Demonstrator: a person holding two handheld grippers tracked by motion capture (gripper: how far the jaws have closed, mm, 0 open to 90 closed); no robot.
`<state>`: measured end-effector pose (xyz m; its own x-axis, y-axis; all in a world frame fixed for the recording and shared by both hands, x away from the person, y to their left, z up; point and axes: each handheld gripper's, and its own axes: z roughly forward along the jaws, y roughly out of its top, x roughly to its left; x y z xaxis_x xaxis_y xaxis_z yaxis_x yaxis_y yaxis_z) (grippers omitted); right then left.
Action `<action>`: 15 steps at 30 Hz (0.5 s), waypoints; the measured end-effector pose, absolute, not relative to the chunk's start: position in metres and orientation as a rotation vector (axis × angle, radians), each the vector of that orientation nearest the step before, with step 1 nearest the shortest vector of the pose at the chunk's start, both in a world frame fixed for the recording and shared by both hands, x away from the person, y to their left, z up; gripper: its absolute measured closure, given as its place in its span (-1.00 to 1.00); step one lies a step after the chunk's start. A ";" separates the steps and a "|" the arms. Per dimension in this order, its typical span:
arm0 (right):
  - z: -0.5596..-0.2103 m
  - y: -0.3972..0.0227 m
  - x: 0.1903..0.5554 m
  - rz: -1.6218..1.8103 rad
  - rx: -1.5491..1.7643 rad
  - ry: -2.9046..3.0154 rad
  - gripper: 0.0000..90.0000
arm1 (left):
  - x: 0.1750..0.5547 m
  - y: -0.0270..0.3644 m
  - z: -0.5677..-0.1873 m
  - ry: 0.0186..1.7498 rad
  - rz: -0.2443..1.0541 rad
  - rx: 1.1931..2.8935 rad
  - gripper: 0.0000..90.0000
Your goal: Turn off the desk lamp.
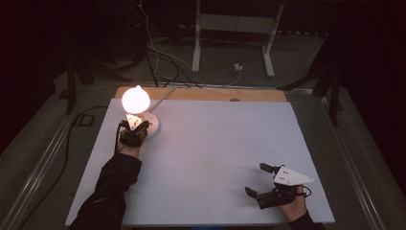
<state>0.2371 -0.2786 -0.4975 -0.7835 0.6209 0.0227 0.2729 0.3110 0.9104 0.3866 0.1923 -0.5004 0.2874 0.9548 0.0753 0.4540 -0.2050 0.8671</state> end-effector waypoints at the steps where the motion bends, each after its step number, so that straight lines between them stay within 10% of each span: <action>1: -0.498 -0.279 0.237 1.463 0.803 2.250 -1.00 | 0.387 0.192 -0.501 1.276 0.832 1.800 1.00; 15: -0.497 -0.279 0.237 1.464 0.802 2.249 -1.00 | 0.391 0.194 -0.516 1.306 0.805 1.836 1.00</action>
